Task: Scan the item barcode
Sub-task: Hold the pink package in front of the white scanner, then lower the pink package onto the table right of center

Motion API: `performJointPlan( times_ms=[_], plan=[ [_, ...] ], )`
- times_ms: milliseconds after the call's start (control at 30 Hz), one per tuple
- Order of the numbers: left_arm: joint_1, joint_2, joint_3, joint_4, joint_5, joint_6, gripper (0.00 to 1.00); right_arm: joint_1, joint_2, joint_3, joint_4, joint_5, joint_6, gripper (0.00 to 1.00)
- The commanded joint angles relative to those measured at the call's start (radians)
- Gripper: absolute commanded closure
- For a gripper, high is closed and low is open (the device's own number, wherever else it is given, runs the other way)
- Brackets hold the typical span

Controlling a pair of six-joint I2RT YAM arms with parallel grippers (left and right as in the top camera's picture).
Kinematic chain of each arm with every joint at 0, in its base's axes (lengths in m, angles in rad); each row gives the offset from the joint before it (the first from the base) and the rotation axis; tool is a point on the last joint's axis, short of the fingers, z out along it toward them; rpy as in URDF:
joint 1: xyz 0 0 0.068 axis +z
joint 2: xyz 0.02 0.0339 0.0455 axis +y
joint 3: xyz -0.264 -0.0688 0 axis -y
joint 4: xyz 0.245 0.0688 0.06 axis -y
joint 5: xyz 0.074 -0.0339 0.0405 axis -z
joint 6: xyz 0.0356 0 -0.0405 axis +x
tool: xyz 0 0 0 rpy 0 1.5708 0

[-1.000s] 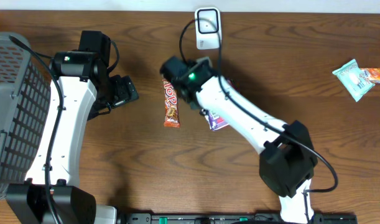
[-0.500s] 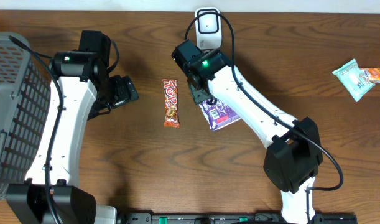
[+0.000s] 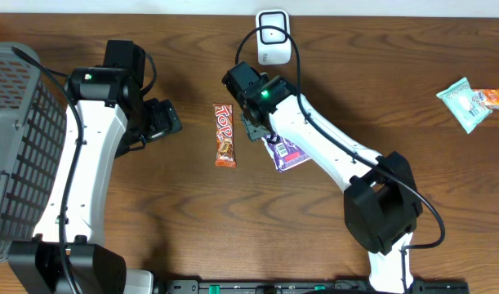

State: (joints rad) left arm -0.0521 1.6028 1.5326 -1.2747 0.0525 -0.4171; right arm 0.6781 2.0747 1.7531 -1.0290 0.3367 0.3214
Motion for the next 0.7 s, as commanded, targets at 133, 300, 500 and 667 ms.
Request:
performJointPlan(
  times_ms=[133, 300, 500, 667],
  plan=[
    [0.002, 0.005, -0.002, -0.001, -0.012, 0.013, 0.02, -0.097, -0.022, 0.029, -0.016, -0.143, -0.032, 0.25],
    [0.002, 0.005, -0.002, 0.000, -0.012, 0.013, 0.02, -0.264, -0.022, 0.042, -0.022, -0.486, -0.159, 0.24],
    [0.002, 0.005, -0.002, -0.001, -0.012, 0.013, 0.02, -0.452, -0.019, 0.010, -0.057, -0.790, -0.354, 0.21],
    [0.002, 0.005, -0.002, -0.001, -0.012, 0.013, 0.02, -0.531, -0.019, -0.078, -0.035, -0.904, -0.409, 0.20]
  ],
)
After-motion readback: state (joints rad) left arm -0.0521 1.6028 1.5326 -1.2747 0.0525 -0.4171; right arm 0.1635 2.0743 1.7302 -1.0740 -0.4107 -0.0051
